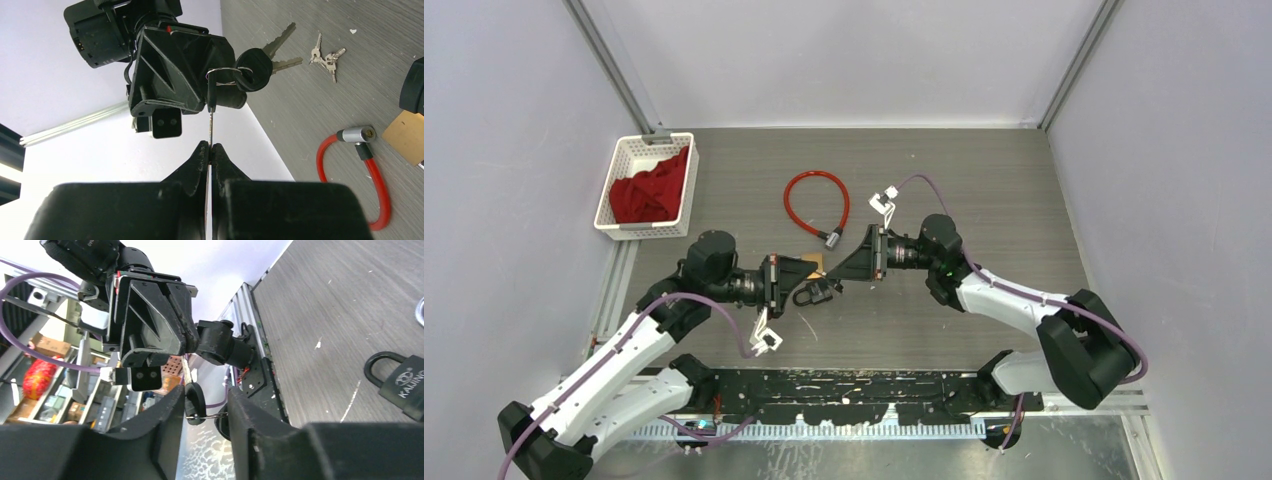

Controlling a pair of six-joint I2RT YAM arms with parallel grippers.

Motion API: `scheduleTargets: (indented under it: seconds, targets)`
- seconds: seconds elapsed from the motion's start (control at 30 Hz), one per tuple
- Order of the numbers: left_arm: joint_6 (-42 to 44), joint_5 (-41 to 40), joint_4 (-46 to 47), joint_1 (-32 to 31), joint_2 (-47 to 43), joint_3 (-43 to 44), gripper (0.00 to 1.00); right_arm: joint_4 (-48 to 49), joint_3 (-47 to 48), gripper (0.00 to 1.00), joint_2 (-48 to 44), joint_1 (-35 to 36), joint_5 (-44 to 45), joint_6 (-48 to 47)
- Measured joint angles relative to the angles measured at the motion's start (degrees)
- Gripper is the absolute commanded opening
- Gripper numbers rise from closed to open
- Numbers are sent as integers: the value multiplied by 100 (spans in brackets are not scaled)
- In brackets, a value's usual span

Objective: Unlock with the key
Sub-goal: Pick up the key from the center of the board.

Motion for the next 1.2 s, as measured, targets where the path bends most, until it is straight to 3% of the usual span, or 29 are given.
scheduleTargets:
  seconds: [0.4,0.53,0.57,0.6,0.67,0.8,0.9,1.07,1.2]
  targets:
    - [0,-114,20,0,-59,-35,0,334,-26,14,17,-4,-216,457]
    - [2,-120,52,0,-59,-37,0,350,-98,1,-116,-7,-192,546]
    - [0,-118,57,-4,-59,-37,9,358,-111,1,-127,-4,-184,573]
    - [2,-122,57,-4,-55,-37,33,369,-122,1,-127,-4,-173,592]
    - [0,-188,61,-4,-39,-39,66,358,-122,1,-131,-4,-140,597]
    - [0,-470,15,-4,-48,-66,84,-527,26,1,-332,-7,2,125]
    - [2,-717,-535,-4,-170,20,90,-1703,428,1,-610,-7,256,-627]
    - [-286,-822,-1794,-4,-542,413,88,-2990,994,1,-1058,-9,525,-1703]
    - [-813,-706,-1731,-17,-979,179,74,-3735,1333,1,-1036,44,540,-2299]
